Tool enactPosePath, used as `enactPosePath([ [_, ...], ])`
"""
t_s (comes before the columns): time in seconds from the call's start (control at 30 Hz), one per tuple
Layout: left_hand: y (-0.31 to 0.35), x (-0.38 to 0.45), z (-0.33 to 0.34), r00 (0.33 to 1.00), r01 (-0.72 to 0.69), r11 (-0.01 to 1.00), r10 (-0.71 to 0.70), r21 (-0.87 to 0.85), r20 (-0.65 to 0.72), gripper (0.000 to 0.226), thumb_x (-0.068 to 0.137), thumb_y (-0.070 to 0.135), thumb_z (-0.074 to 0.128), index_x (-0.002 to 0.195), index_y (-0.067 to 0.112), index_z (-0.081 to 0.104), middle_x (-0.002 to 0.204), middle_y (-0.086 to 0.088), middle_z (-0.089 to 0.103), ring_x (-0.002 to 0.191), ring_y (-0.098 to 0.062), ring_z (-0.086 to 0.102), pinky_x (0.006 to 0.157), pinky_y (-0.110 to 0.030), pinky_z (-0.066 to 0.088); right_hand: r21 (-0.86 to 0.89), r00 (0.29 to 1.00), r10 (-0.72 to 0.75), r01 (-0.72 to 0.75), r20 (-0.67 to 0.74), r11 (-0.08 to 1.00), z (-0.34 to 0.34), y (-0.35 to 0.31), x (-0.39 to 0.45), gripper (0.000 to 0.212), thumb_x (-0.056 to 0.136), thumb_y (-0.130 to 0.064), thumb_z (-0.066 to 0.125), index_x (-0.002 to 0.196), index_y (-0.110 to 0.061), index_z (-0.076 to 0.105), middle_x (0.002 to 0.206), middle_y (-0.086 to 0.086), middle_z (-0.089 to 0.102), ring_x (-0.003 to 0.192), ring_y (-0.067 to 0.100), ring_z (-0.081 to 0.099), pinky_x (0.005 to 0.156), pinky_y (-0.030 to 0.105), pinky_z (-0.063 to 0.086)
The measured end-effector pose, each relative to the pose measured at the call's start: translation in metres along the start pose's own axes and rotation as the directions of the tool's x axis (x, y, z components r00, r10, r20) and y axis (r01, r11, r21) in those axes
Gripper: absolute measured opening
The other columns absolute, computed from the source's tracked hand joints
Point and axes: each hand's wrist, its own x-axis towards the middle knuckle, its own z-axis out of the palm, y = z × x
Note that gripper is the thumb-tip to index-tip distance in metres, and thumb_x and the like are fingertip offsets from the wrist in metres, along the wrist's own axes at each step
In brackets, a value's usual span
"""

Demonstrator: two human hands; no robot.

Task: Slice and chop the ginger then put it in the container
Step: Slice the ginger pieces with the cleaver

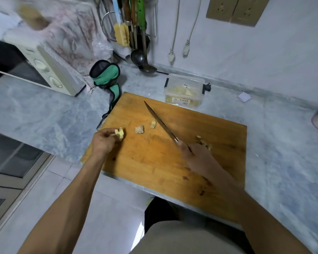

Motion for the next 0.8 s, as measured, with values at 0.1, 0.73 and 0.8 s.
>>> enactPosePath([
  [0.1,0.006,0.017,0.007,1.000,-0.030,0.998,0.029,0.055,0.008,0.017,0.078,0.011,0.081,0.091,0.016,0.071,0.085,0.000,0.072,0.074,-0.018,0.067,0.079,-0.033,0.058,-0.040,1.000,0.013,-0.014,-0.017,0.999,0.002,-0.007,0.008,0.064,0.105,-0.055,0.024,0.056,-0.017,0.037,0.050,-0.001,0.037,0.043,0.011,0.036,0.047,0.025,0.027],
  [0.73,0.016,-0.004,0.044,0.750,-0.661,0.500,0.433,0.559,0.500,0.037,0.093,0.007,0.058,0.129,0.013,0.062,0.125,-0.013,0.060,0.106,-0.030,0.061,0.094,-0.034,0.050,0.098,0.991,0.101,-0.092,-0.088,0.991,0.008,-0.022,0.001,0.050,0.094,-0.065,0.039,0.062,-0.027,0.042,0.052,-0.010,0.043,0.041,0.002,0.041,0.051,0.019,0.036],
  [0.8,0.007,-0.013,0.044,0.748,-0.664,0.511,0.461,0.546,0.478,0.037,0.089,0.004,0.058,0.125,0.012,0.064,0.122,-0.012,0.060,0.103,-0.032,0.061,0.090,-0.033,0.051,0.114,0.988,0.128,-0.118,-0.082,0.986,0.010,-0.013,-0.002,0.058,0.088,-0.072,0.034,0.060,-0.022,0.043,0.050,-0.009,0.041,0.041,0.003,0.037,0.051,0.024,0.035],
])
